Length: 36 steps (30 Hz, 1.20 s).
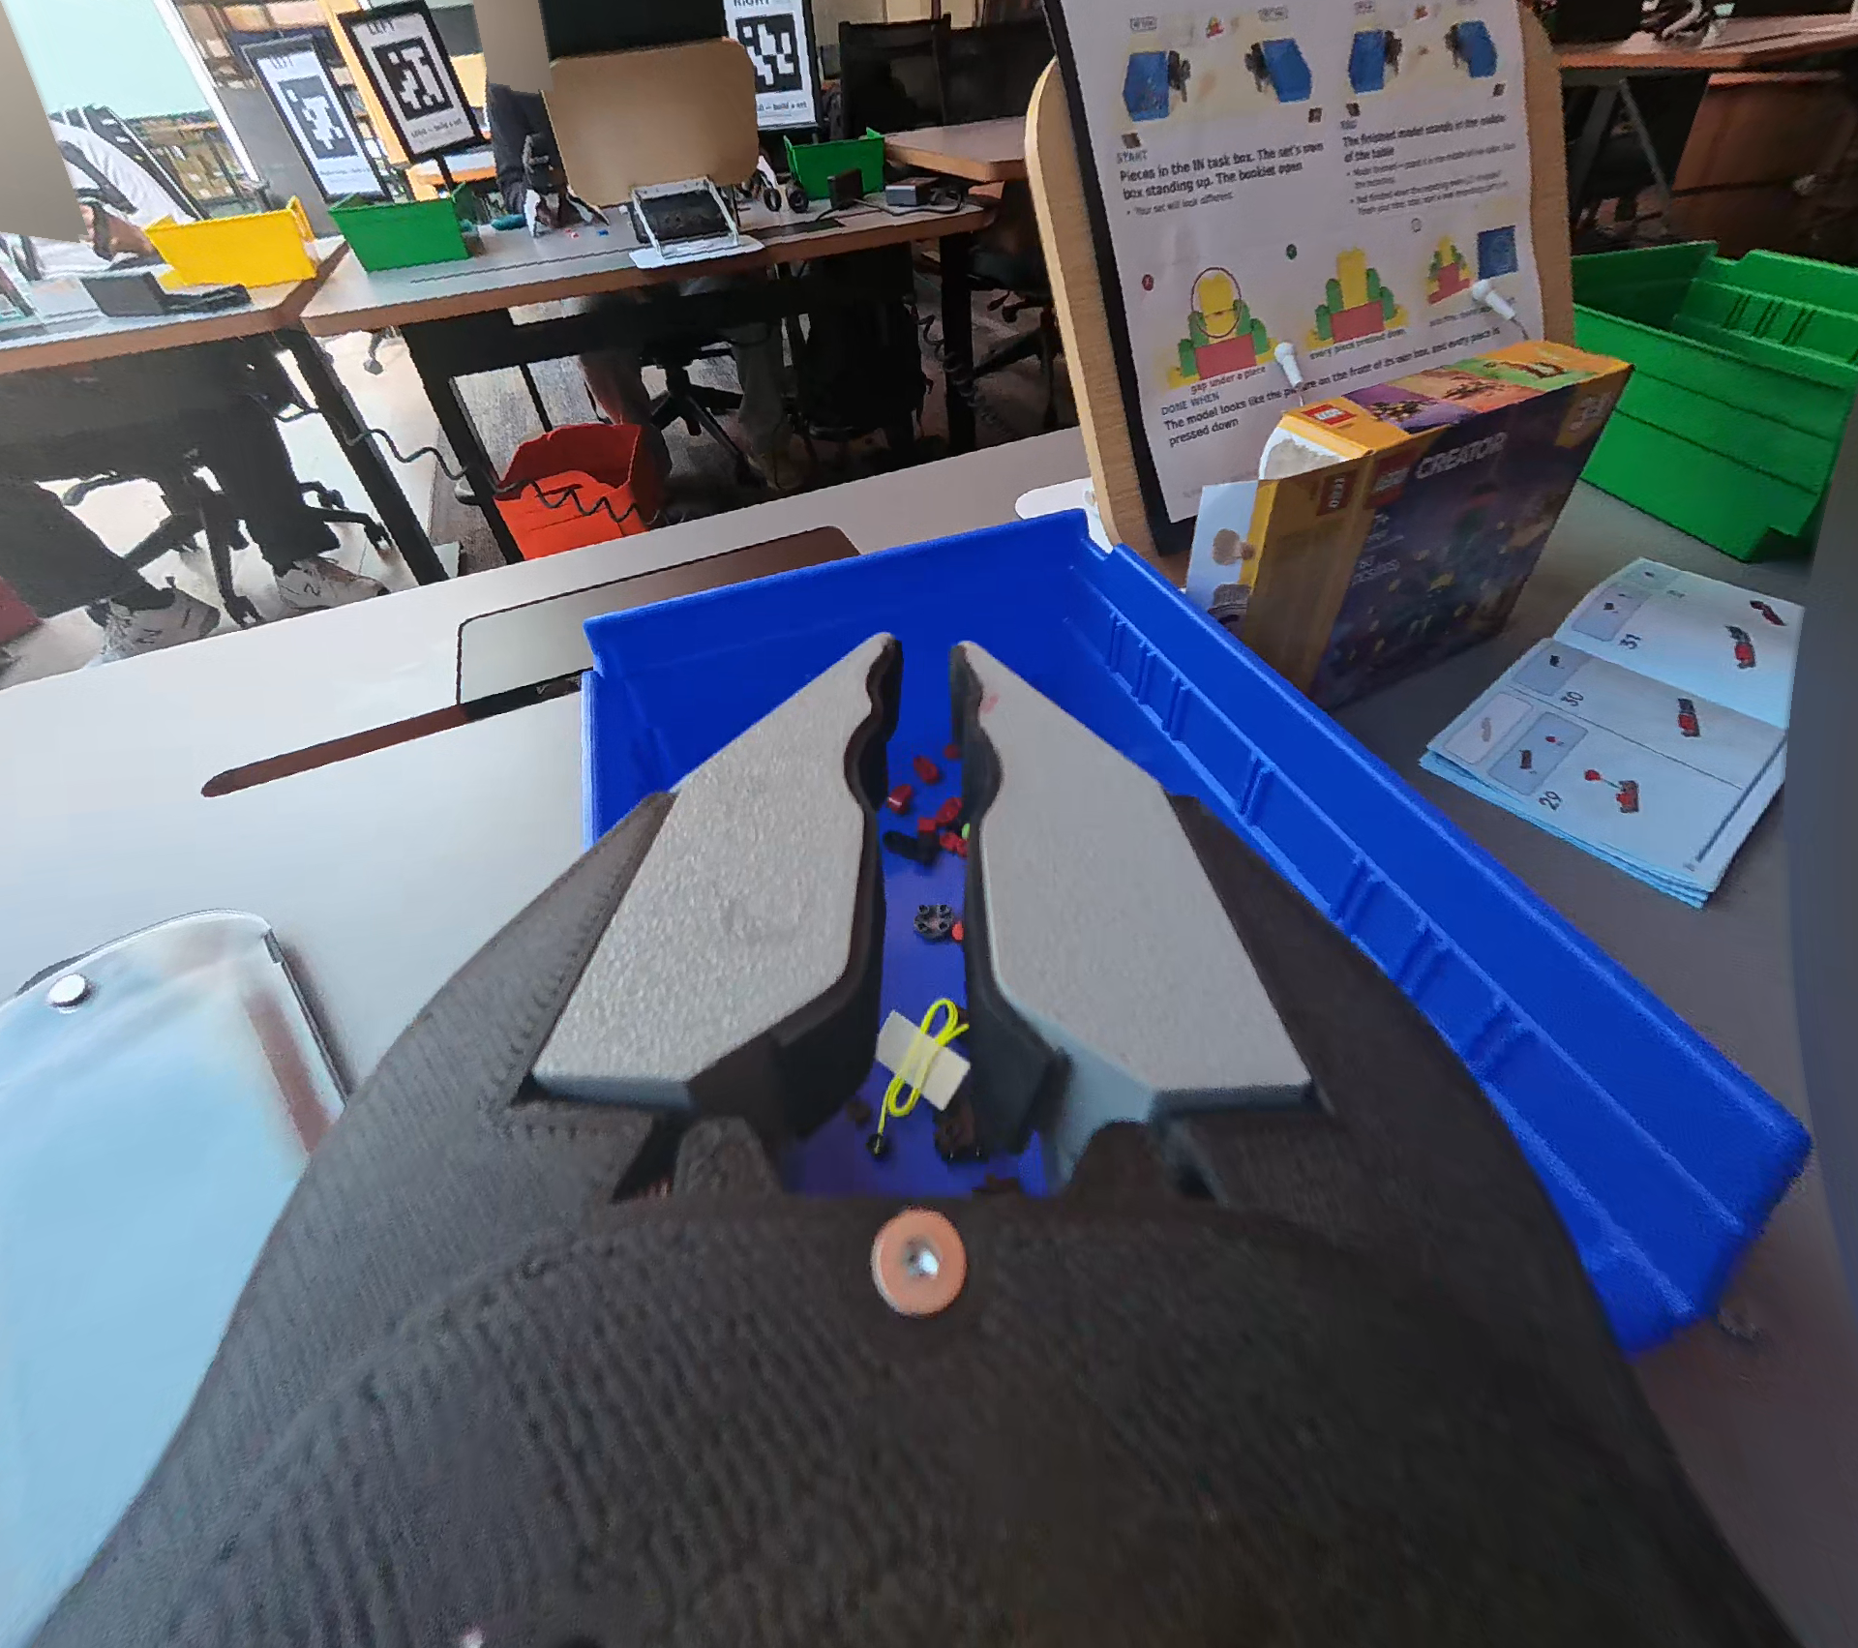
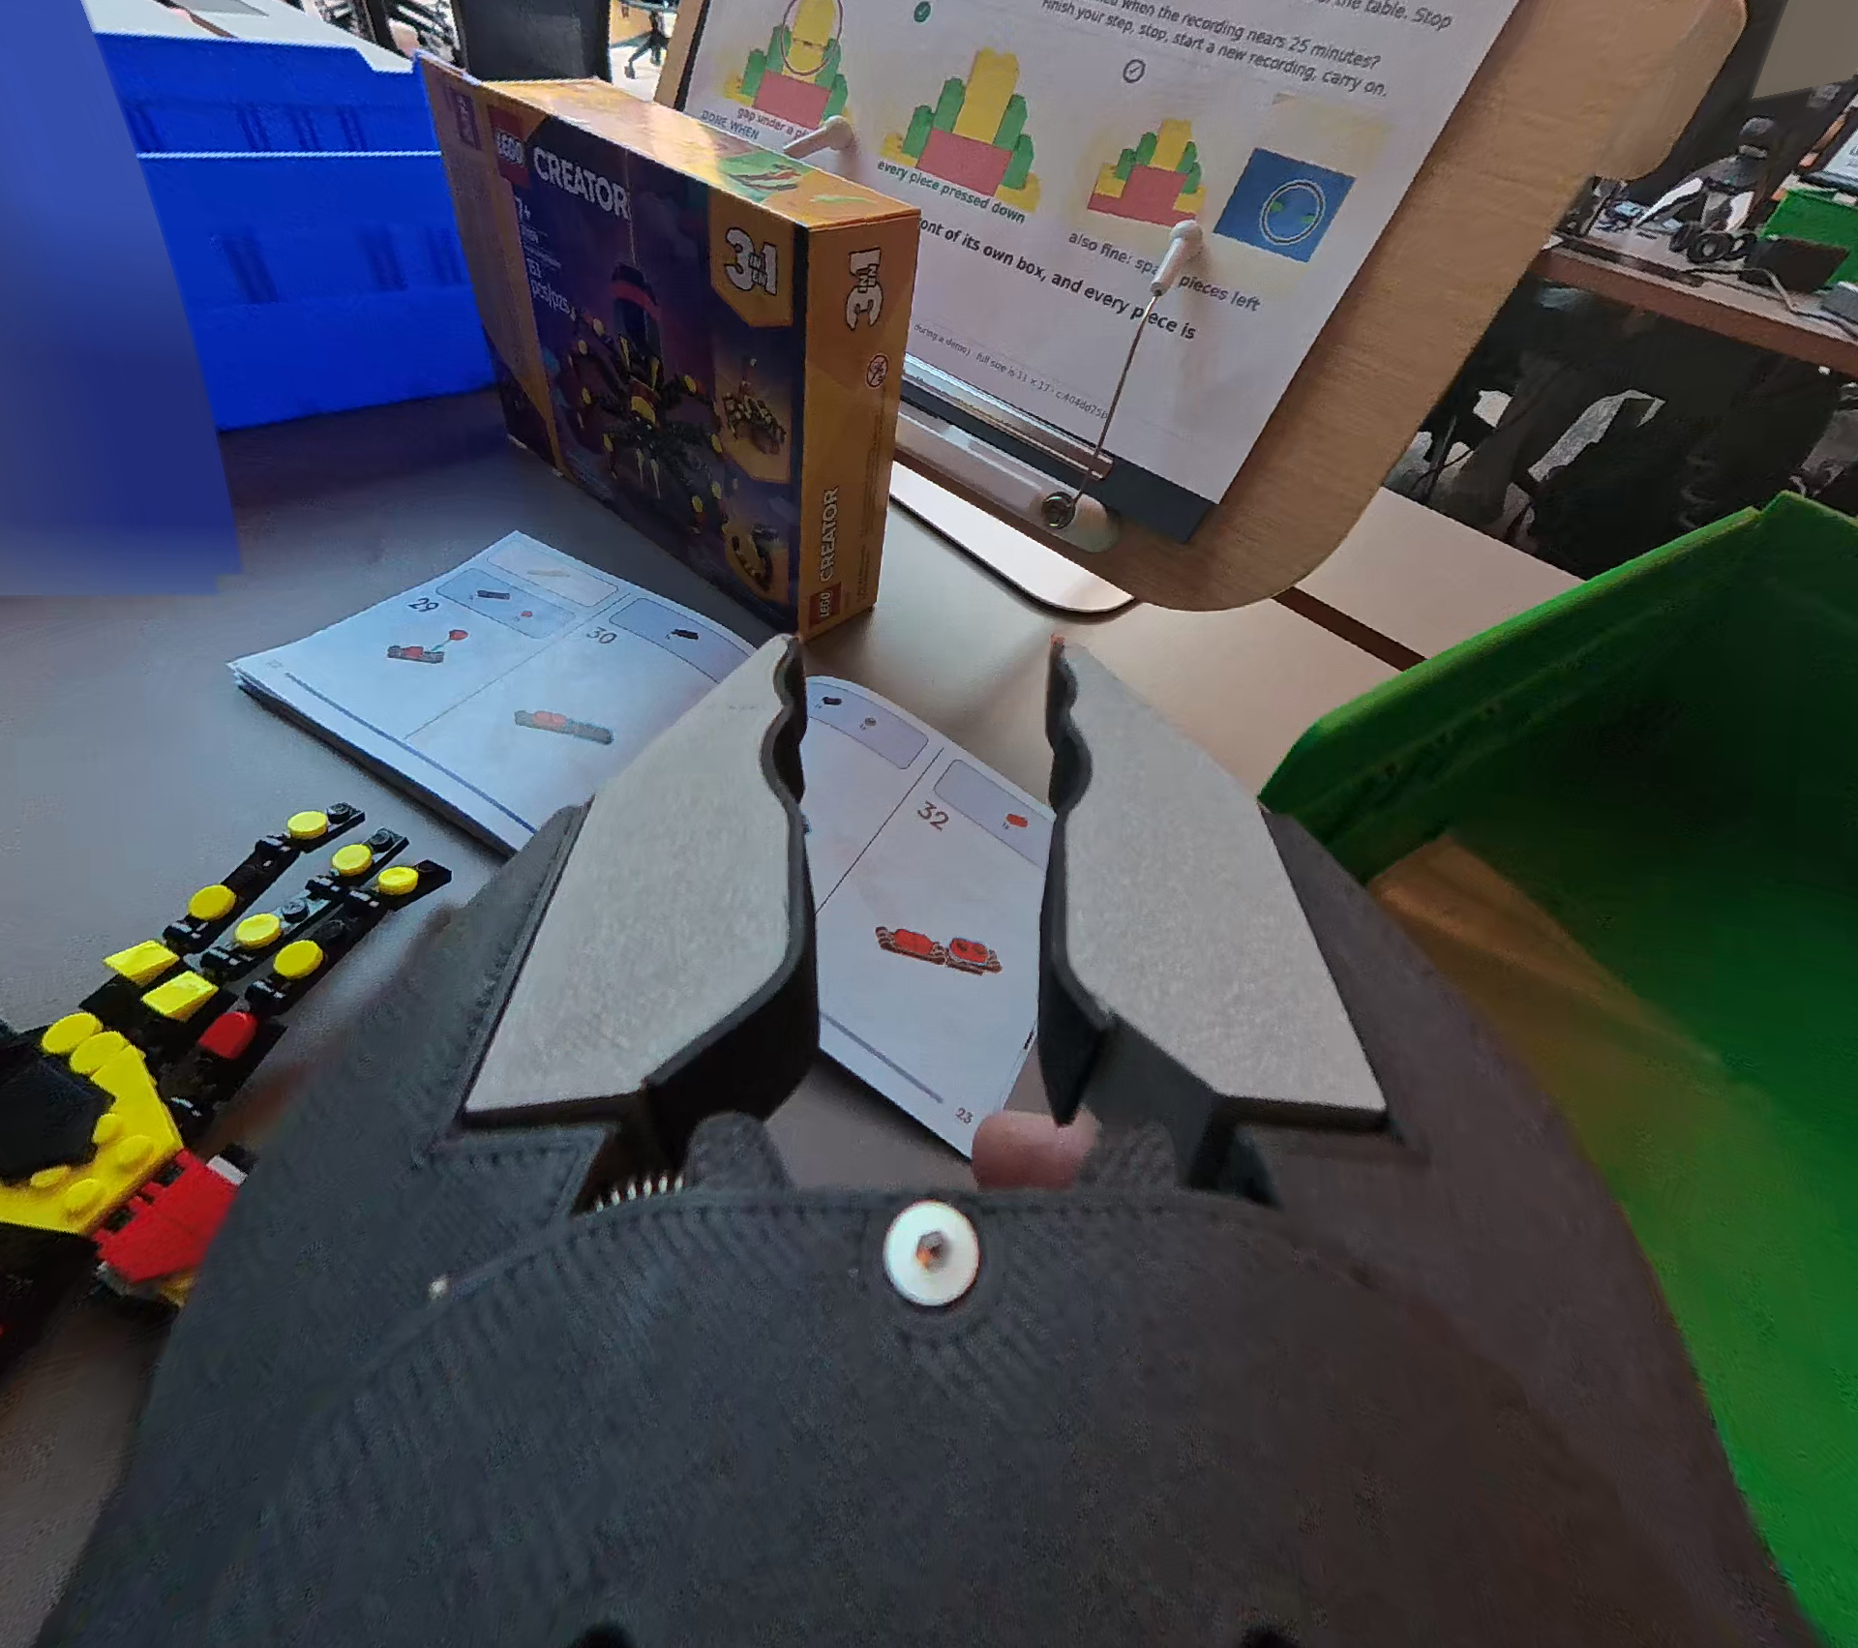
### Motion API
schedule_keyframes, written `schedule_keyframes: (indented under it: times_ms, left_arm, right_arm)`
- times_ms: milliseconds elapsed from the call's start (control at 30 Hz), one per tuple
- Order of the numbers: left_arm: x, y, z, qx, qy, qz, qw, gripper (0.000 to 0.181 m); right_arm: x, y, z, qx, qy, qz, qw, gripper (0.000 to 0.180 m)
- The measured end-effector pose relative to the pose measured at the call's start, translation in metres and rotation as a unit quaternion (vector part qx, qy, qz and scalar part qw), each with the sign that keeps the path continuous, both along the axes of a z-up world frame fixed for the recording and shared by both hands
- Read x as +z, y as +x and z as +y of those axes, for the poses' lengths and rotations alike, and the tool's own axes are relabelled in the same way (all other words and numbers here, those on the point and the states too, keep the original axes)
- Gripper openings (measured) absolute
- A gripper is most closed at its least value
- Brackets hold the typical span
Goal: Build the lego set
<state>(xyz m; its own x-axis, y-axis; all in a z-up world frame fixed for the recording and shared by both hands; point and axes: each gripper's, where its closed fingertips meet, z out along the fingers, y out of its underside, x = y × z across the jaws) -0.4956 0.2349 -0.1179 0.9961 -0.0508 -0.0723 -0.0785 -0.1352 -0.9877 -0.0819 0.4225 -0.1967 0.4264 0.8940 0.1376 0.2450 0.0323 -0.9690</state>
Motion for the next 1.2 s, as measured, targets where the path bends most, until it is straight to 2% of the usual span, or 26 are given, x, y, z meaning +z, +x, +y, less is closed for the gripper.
schedule_keyframes:
  times_ms: [200,567,1200]
  left_arm:
    - [0.0,0.001,0.004,0.004,0.019,-0.014,1.0,0.007]
    - [-0.012,0.012,0.009,-0.015,0.002,-0.009,1.0,0.006]
    - [-0.02,0.009,0.012,0.0,-0.008,-0.011,1.0,0.006]
  right_arm:
    - [0.002,-0.001,-0.003,0.005,0.016,-0.001,1.0,0.045]
    - [-0.002,-0.004,0.002,-0.001,0.014,-0.003,1.0,0.044]
    - [-0.004,-0.023,-0.03,0.057,0.028,-0.019,0.998,0.036]
